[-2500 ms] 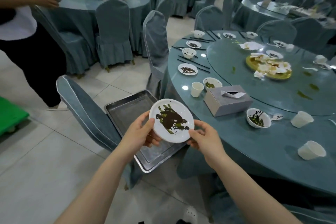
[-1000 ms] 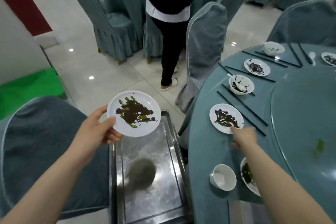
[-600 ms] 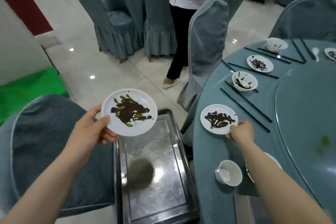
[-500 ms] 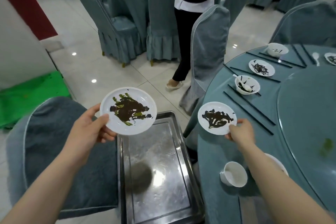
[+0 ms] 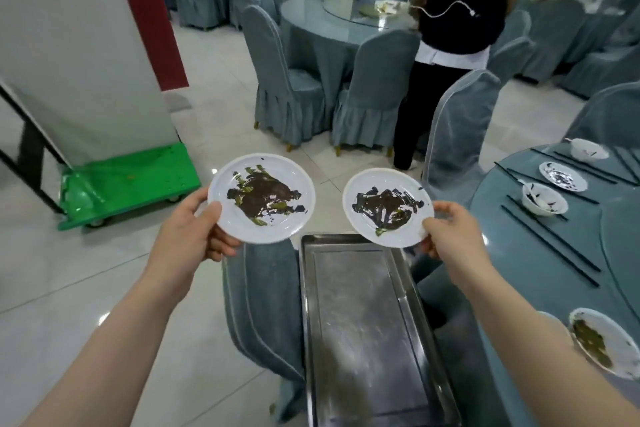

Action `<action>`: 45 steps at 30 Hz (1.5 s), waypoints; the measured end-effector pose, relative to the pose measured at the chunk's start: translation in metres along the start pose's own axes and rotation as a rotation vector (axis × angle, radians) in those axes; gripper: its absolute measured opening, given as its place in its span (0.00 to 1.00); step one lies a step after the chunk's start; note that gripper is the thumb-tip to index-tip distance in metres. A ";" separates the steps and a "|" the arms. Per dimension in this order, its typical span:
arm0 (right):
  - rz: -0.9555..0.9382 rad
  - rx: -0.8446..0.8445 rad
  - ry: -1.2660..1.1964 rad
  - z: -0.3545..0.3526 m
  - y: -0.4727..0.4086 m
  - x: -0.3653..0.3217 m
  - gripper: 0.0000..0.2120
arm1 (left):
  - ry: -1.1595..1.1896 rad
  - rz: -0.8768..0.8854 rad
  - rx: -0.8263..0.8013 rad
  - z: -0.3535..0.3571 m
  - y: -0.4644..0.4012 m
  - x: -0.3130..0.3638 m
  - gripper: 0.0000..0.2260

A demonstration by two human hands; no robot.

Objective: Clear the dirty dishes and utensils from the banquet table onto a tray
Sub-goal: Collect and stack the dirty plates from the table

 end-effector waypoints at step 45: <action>-0.003 -0.747 0.004 0.562 -0.067 -0.176 0.06 | -0.103 -0.298 -0.082 -0.333 -0.303 -0.025 0.10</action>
Point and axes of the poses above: each hand's wrist, its own y-axis away from the middle knuckle, its own z-axis out of the palm, x = y × z, the point moved 1 cm from there along -y, towards the middle knuckle, and after that the axes turned 1 degree about -z, right-handed, at the moved point
